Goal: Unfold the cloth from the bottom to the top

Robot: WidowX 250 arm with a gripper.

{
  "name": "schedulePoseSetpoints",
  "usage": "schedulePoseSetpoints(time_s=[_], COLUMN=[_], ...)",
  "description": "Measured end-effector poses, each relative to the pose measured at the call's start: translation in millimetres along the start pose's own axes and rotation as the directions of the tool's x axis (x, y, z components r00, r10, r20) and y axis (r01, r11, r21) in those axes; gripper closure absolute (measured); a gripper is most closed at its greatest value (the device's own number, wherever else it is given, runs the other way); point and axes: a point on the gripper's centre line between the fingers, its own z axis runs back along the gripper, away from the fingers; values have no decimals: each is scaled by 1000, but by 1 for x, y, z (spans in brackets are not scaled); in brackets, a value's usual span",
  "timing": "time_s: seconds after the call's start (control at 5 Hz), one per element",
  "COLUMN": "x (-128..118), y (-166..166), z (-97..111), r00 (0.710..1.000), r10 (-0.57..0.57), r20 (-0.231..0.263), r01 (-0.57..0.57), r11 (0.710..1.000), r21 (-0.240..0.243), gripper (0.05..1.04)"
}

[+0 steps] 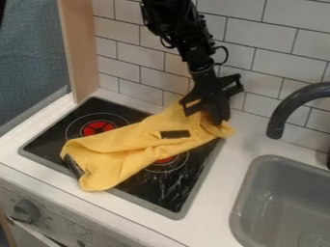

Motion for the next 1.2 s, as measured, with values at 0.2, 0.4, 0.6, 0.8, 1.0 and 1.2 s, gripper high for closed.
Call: schedulePoseSetpoints(time_s=[0.2, 0.4, 0.6, 0.8, 1.0, 1.2], x=[0, -3, -8, -9, -13, -17], y=[0, 2, 3, -1, -4, 2], z=[-1, -2, -2, 11, 22, 43], r00=[1000, 1000, 999, 999, 999, 1000], r10=[0, -2, -7, -18, -27, -29], r20=[-2, -15, -45, -33, -30, -8], r01=[0, 2, 7, 18, 27, 28], r11=[1000, 1000, 1000, 1000, 999, 999], r21=[-4, -2, 0, -16, -22, -15], gripper=[519, 214, 65, 78, 87, 83])
